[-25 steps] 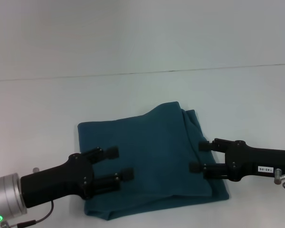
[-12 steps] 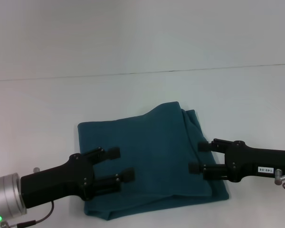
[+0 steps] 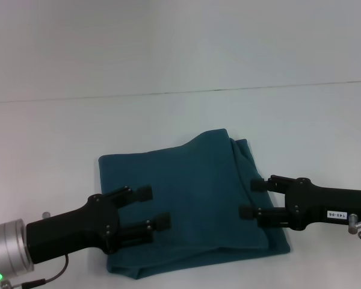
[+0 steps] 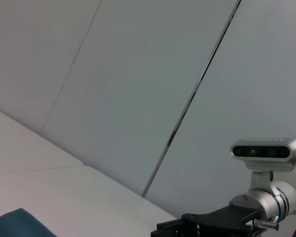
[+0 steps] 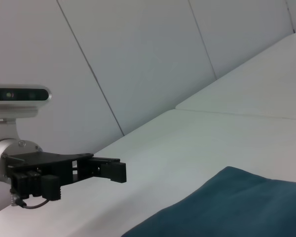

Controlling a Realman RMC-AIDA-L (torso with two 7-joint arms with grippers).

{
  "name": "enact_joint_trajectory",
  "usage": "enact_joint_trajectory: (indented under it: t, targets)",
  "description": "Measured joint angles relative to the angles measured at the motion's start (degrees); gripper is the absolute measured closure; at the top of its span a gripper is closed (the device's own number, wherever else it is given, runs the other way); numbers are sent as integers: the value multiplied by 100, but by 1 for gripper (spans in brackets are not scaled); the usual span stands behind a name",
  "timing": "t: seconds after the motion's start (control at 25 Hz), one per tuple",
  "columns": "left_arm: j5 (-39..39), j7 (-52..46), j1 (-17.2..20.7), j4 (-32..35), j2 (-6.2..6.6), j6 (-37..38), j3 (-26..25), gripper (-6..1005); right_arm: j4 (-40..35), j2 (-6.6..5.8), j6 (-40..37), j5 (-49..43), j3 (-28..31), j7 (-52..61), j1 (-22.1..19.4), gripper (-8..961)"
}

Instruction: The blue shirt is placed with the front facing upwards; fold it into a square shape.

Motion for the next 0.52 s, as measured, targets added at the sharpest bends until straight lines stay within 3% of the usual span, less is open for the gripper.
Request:
enact_joint_trajectory:
  t: [0.52]
  targets:
    - [-5, 6, -9, 0, 0, -30, -16, 123, 0, 0, 0, 0, -2, 0, 41, 29]
